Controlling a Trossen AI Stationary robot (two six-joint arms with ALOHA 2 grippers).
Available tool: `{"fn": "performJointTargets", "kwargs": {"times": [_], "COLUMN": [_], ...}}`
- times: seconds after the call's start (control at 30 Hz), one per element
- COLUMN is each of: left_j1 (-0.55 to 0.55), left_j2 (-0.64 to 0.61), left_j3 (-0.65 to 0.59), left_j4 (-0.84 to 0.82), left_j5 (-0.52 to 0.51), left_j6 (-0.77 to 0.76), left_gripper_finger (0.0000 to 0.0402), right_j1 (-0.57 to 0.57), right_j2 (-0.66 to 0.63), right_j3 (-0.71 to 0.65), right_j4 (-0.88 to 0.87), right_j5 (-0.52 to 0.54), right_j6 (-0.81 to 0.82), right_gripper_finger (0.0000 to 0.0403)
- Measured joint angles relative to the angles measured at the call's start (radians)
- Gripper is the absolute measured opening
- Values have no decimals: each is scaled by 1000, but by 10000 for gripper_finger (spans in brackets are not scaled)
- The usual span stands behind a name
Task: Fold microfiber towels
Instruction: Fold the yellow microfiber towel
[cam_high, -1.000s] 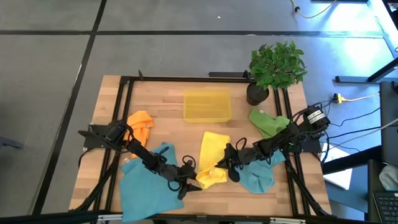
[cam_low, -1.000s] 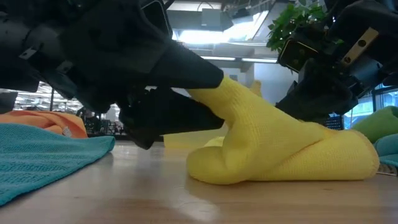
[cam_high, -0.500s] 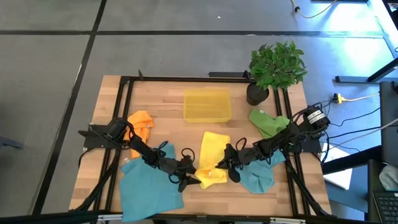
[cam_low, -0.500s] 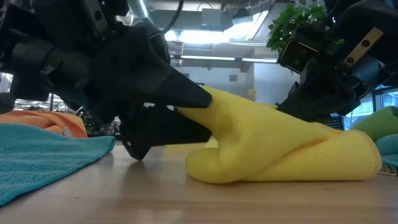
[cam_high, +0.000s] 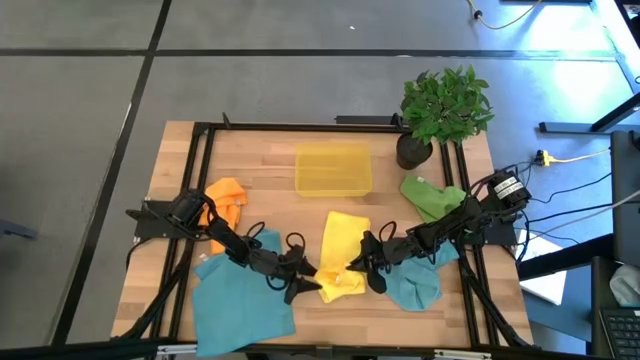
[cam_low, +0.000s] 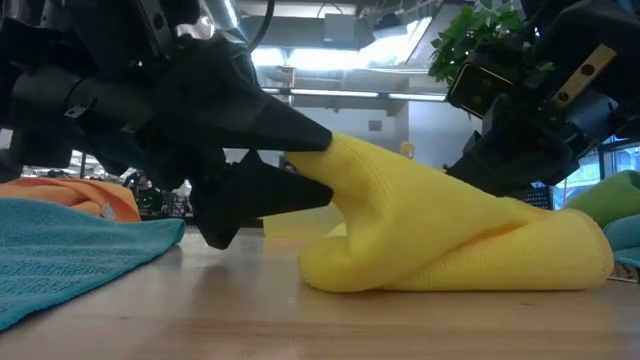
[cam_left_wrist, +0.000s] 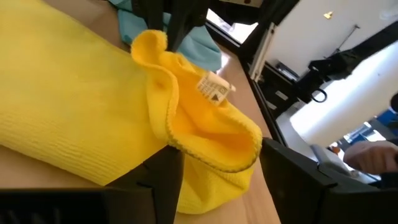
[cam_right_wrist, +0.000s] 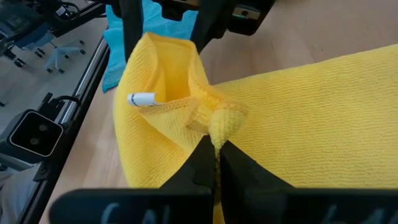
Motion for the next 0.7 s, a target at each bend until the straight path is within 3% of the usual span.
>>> {"fn": "performJointTargets", "kwargs": {"times": [0.23,0.47,0.7], "left_j1": [0,-11,-37], "left_j2": [0,-75,-322], "left_j3": [0,-1,3], "left_j4": [5,-47,-408], "left_j5": [-2,30,6], "left_j6": [10,72,129], "left_gripper_finger": [133,11,1], "right_j1": [0,10,27], "right_j2": [0,0,-7], "right_j3": [0,0,2], "right_j4": [0,61,85], "right_j5": [1,0,-1], "right_j6": [-1,-24,-32], "right_gripper_finger": [6,6,6]}}
